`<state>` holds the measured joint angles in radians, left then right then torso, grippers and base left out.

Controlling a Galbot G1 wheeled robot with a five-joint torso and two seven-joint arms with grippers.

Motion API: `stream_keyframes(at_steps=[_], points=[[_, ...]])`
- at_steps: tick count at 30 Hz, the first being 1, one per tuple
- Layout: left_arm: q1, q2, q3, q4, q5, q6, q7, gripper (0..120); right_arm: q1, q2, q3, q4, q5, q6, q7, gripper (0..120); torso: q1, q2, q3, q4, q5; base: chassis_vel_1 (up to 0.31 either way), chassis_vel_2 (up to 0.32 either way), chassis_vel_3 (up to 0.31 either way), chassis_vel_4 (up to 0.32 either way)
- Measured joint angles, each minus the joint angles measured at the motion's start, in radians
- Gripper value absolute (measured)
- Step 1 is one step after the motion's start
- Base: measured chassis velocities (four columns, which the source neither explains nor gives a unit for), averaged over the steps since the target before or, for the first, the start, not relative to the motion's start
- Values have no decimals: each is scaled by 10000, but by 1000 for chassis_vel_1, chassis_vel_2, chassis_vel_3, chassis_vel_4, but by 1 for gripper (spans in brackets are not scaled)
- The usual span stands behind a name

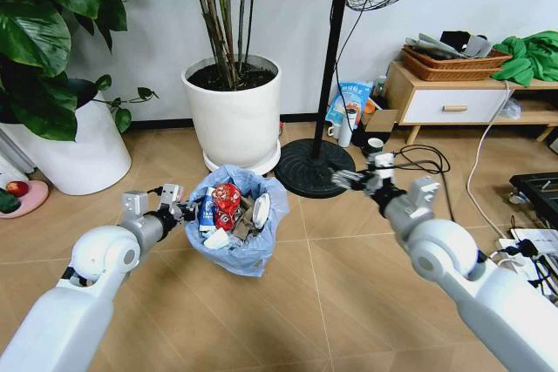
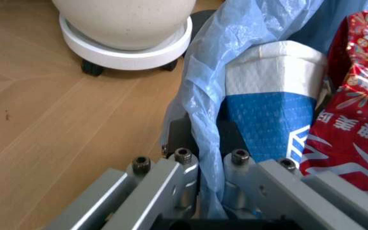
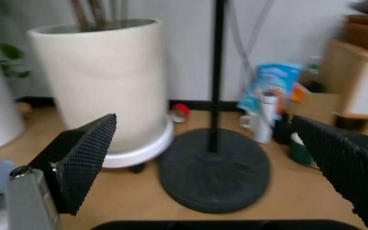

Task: Pick up the trash bin and place the garbage on the floor into it.

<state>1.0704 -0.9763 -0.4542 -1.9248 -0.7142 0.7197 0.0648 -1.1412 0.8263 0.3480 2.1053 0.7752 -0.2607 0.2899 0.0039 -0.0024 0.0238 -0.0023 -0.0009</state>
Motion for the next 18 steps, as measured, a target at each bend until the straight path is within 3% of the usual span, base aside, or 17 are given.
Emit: stream_keyframes(at_steps=[3,7,18], points=[[86,-47,-1,-121,35,0,-17,0,-1507,441,1072,351,-750,-22,39,100,0,0,0,-2,3,0,0,0,0],[158,-95,-1,-205,74,0,-28,0,-2613,949,1616,670,-1530,-2,48,100,0,0,0,-1,0,0,0,0,0],[305,-164,28,-373,112,0,-132,0,-4527,2541,2529,1152,-3038,335,-296,100,1,0,0,0,0,0,0,0,0]])
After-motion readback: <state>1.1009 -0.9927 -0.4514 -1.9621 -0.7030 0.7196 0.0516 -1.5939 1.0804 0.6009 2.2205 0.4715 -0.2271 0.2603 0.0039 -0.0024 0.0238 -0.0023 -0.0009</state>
